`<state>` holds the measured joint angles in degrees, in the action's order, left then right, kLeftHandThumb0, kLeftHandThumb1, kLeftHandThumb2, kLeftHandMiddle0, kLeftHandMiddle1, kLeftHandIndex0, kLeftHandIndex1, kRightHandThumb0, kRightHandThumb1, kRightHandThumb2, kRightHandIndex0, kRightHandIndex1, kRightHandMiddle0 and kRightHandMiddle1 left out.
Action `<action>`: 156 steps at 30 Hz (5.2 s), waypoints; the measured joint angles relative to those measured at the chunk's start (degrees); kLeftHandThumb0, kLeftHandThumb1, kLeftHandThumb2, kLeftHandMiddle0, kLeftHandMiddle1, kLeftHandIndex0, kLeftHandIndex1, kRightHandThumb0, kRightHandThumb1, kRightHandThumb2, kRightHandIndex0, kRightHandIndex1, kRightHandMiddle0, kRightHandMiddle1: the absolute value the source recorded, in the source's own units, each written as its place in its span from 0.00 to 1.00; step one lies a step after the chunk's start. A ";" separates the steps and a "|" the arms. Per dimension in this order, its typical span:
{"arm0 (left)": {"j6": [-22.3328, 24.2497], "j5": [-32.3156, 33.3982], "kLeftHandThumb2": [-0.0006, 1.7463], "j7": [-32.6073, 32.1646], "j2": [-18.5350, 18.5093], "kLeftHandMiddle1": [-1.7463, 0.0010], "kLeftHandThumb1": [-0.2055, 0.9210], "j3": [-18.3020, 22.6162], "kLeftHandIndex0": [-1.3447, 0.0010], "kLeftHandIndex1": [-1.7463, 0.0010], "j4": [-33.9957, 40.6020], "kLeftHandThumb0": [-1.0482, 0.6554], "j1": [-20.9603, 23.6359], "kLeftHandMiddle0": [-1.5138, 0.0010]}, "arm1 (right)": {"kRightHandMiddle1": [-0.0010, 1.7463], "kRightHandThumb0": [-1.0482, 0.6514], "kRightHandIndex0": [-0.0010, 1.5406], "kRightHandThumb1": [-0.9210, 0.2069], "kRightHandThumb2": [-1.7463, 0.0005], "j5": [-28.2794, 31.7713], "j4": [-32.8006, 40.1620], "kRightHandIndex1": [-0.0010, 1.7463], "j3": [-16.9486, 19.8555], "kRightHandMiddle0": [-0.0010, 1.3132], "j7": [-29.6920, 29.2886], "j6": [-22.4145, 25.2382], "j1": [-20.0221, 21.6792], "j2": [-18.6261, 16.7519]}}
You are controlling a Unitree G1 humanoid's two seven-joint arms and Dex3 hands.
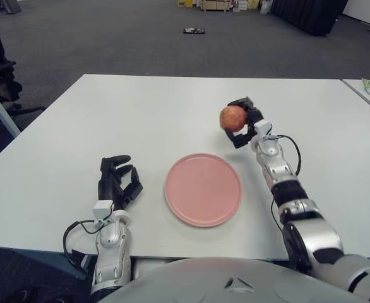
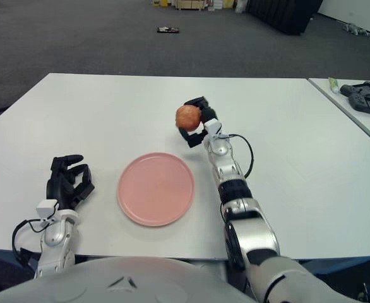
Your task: Put the apple into the plate.
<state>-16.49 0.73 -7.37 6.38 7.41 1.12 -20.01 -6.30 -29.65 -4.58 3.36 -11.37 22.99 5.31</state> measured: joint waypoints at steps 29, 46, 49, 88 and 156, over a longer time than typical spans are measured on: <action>0.10 0.25 0.47 -0.48 0.05 0.11 0.79 -0.23 0.87 0.00 -0.01 0.61 0.14 0.71 | 1.00 0.62 0.60 0.87 0.01 -13.52 9.77 0.95 -19.63 0.51 10.56 -3.92 -9.95 2.84; 1.92 -0.11 0.40 -0.55 0.01 0.14 0.86 -0.63 0.88 0.00 0.90 0.61 -0.03 0.72 | 1.00 0.62 0.59 0.86 0.02 -25.82 9.58 0.96 -25.59 0.50 3.50 -6.30 -7.90 5.25; 1.95 -0.49 0.38 -0.57 -0.07 0.14 0.87 -0.66 0.89 0.00 0.90 0.61 -0.10 0.72 | 1.00 0.62 0.59 0.86 0.02 -28.81 9.48 0.96 -26.78 0.49 0.62 -7.08 -7.52 5.81; 1.93 -1.80 0.34 -0.79 -0.69 0.17 0.91 -0.43 0.90 0.00 0.40 0.61 0.00 0.72 | 0.00 0.05 0.00 0.36 0.62 -19.98 29.37 0.00 -24.78 0.00 21.06 -6.83 -13.78 19.02; 2.88 -0.78 0.44 -0.53 -1.71 0.17 0.80 -0.74 0.84 0.00 0.61 0.61 0.48 0.68 | 0.86 0.42 0.12 0.21 0.30 5.50 24.17 0.66 5.59 0.06 -13.71 -16.55 -31.42 -11.56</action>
<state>-13.61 -0.04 -7.90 4.67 6.67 1.72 -19.53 -0.79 -5.48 1.01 -10.36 -27.92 -8.43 -6.25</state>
